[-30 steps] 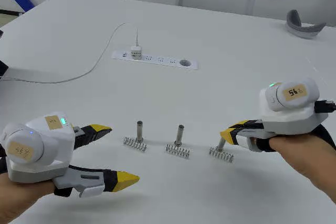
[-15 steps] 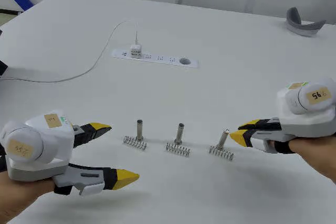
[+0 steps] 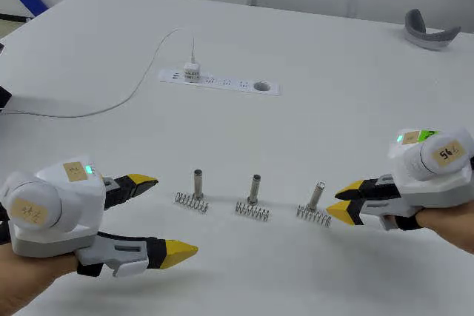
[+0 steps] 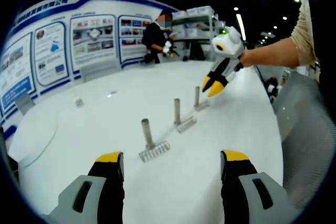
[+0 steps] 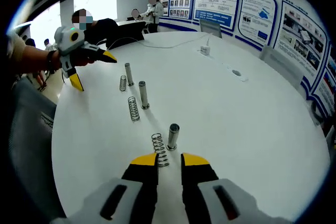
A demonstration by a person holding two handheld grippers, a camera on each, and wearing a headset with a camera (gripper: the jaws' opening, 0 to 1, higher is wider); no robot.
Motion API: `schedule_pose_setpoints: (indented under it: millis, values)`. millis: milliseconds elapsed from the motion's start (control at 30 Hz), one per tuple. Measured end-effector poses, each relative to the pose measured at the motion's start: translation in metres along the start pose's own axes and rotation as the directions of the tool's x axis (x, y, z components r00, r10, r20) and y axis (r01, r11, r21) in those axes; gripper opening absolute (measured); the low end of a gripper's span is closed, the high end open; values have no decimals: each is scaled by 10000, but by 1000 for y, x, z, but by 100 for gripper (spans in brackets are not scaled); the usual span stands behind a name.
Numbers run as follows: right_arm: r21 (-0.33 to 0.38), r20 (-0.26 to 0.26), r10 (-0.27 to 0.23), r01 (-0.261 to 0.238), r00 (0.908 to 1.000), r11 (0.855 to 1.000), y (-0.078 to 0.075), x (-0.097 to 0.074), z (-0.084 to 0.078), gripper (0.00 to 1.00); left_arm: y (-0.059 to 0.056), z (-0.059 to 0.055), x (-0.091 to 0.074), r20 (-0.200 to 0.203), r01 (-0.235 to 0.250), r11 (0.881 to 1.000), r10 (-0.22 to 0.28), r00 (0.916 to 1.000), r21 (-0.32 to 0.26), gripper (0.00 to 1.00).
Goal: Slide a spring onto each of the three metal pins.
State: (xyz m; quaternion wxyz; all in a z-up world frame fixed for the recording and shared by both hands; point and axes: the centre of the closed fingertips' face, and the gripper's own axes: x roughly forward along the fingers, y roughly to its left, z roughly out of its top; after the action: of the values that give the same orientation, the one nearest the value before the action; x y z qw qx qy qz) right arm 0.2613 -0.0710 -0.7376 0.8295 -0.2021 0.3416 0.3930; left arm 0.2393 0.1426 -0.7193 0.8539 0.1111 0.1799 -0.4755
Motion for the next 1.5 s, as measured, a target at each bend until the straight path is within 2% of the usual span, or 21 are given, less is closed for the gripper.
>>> schedule_pose_setpoints:
  millis: [300, 767, 1233, 1500]
  values:
    - [-612, -300, 591, -608, 9978, 9963, 8, 8, -5, 16, 0, -1, -1, -27, -1, 10000, 1, 10000, -14, 76]
    - [-1237, -1043, 919, -1046, 9903, 9868, 11, 19, -12, 13, 0, -3, 0, -51, 25, 10000, -25, 10000, -29, 76]
    - [-1234, -1537, 1182, -1377, 9810, 9828, 11, 26, -18, 12, 0, -5, 0, -50, -4, 10000, 3, 10000, -91, 76]
    - [-1114, -1598, 1217, -1404, 9796, 9838, 13, 25, -18, 11, -3, -4, 0, -35, 60, 10000, -61, 10000, -66, 75]
